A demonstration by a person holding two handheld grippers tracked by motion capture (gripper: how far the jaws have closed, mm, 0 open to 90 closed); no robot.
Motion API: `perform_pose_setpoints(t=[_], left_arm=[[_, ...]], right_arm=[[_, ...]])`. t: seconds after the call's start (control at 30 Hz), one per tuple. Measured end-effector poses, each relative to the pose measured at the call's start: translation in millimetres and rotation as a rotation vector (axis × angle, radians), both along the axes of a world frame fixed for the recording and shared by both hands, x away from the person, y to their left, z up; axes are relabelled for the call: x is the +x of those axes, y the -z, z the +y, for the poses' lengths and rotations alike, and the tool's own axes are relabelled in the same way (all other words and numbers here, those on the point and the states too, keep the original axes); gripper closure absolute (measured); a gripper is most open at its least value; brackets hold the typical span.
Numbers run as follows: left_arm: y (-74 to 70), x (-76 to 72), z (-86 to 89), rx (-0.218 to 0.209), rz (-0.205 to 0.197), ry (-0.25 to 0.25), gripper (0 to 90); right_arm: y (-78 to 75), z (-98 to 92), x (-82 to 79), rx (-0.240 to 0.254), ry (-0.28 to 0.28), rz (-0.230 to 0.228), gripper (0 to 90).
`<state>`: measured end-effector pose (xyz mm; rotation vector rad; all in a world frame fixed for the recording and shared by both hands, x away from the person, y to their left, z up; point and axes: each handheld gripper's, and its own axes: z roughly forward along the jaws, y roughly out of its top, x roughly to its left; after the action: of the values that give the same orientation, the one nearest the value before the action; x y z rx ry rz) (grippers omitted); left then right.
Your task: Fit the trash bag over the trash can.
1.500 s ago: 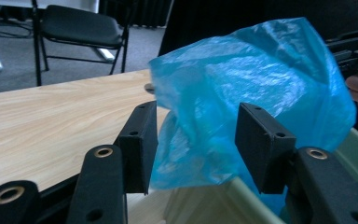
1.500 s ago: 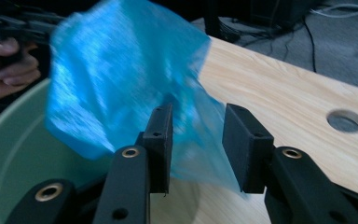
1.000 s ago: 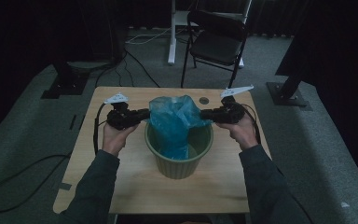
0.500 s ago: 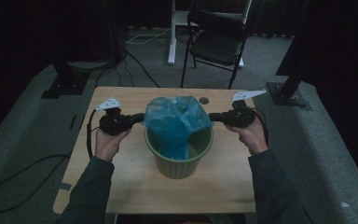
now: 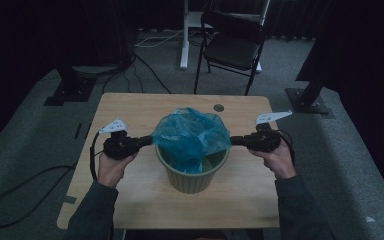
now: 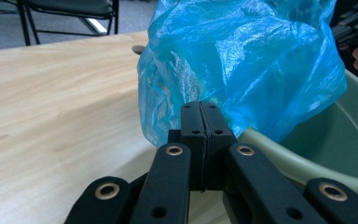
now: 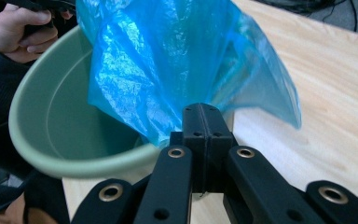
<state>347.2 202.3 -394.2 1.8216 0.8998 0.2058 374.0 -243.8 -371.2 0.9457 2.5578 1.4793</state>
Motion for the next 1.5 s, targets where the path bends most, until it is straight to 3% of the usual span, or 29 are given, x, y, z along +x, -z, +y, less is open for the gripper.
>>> perform_pose_setpoints(t=[0.37, 0.73, 0.87, 1.0, 1.07, 1.27, 1.5], left_arm=[[10.7, -23.4, -8.7, 0.005, 0.019, 0.037, 88.9], [10.8, -8.4, -10.3, -0.019, 0.028, -0.006, 88.6], [11.2, -6.6, -6.5, -0.019, 0.034, -0.028, 76.6], [6.5, -9.9, 5.5, -0.054, 0.028, -0.033, 61.4], [-1.9, -11.5, 12.7, -0.076, 0.003, -0.034, 57.5], [-16.5, -6.4, 15.3, -0.114, -0.028, -0.03, 52.1], [-29.5, 15.5, -0.2, -0.107, -0.01, 0.017, 46.0]], right_arm=[[4.3, -3.4, -15.7, -0.005, -0.042, 0.029, 90.0], [6.2, -0.1, -7.5, 0.019, -0.003, 0.046, 90.0], [7.2, -1.0, -4.8, 0.016, -0.002, 0.045, 90.0], [2.4, -8.5, -6.8, 0.044, -0.01, 0.028, 68.9], [-2.3, -11.1, -8.0, 0.061, -0.011, 0.017, 65.2], [-13.0, -10.5, -8.2, 0.09, -0.016, -0.01, 61.2], [-22.0, -0.6, -3.4, 0.117, -0.029, -0.024, 57.3]])
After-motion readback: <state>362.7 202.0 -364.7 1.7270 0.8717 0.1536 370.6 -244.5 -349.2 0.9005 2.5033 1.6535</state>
